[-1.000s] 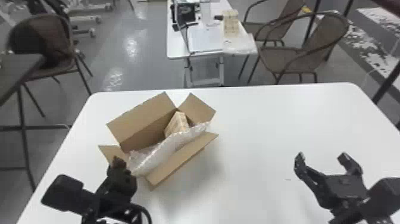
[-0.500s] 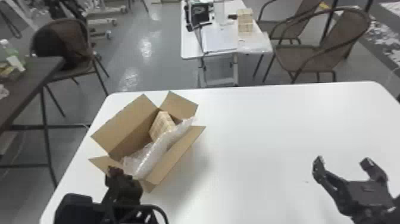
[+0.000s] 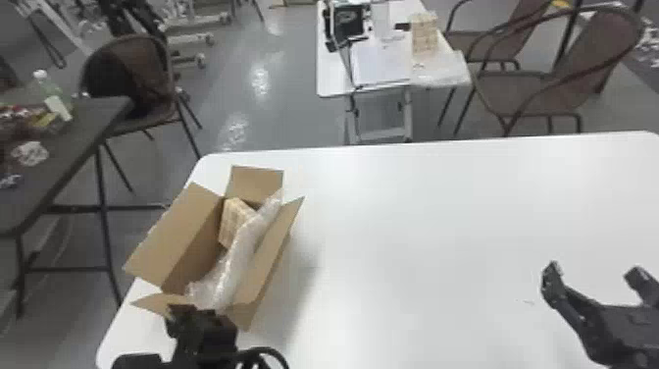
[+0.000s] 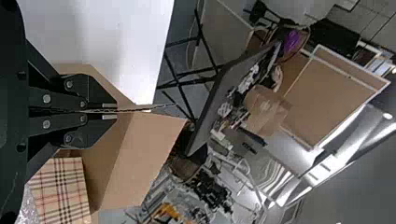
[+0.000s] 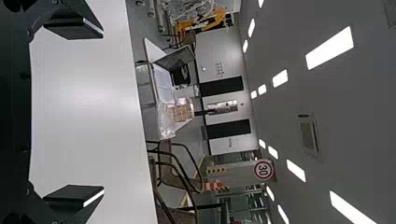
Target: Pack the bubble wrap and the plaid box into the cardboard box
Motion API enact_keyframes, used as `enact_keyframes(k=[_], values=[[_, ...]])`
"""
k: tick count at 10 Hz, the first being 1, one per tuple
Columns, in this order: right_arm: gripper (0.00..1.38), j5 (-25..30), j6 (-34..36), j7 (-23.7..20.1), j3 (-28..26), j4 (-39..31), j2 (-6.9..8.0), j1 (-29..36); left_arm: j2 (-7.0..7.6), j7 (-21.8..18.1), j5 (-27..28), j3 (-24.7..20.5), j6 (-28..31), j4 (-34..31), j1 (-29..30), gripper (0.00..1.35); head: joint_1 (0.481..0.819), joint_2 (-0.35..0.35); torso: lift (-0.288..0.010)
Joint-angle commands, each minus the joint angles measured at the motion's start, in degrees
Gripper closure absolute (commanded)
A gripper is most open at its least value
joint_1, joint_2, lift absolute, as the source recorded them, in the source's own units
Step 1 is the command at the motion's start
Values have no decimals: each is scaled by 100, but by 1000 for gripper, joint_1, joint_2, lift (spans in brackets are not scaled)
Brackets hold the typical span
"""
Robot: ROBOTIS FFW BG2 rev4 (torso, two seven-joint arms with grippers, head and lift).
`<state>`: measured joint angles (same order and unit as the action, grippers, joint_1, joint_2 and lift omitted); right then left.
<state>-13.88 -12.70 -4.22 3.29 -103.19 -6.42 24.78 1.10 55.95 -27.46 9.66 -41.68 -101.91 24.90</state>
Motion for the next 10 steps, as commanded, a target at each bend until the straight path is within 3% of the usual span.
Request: enact_keyframes(k=[1, 2, 3, 4, 5, 6, 8, 9, 10], values=[[122, -1, 31, 0, -3, -8, 0, 0, -4, 241, 250, -8, -323, 145, -20, 1220, 695, 228, -98], [122, -10, 49, 0, 5, -8, 0, 9, 4, 258, 276, 36, -358, 162, -64, 1219, 695, 242, -98], [121, -10, 58, 0, 5, -8, 0, 9, -4, 276, 373, 80, -376, 189, -90, 995, 695, 245, -98], [122, -19, 75, 0, 5, -8, 0, 18, 4, 276, 514, 72, -499, 259, -143, 441, 695, 240, -98], [122, -27, 93, 0, 5, -8, 0, 18, 4, 311, 575, 72, -578, 312, -187, -2, 695, 238, -98], [121, -19, 93, 0, 5, -8, 0, 18, 31, 311, 575, 98, -648, 365, -204, -2, 695, 238, -98], [122, 17, 101, 0, 23, -34, 0, 27, 127, 329, 821, 19, -973, 496, -240, 403, 695, 241, -98], [122, 25, 101, 61, 23, -52, 9, 53, 75, 390, 1595, -394, -912, 461, -152, 522, 695, 245, -98], [122, 52, 101, 140, 23, -114, 9, 106, 13, 223, 2307, -790, -780, 268, -37, 536, 695, 263, -98]])
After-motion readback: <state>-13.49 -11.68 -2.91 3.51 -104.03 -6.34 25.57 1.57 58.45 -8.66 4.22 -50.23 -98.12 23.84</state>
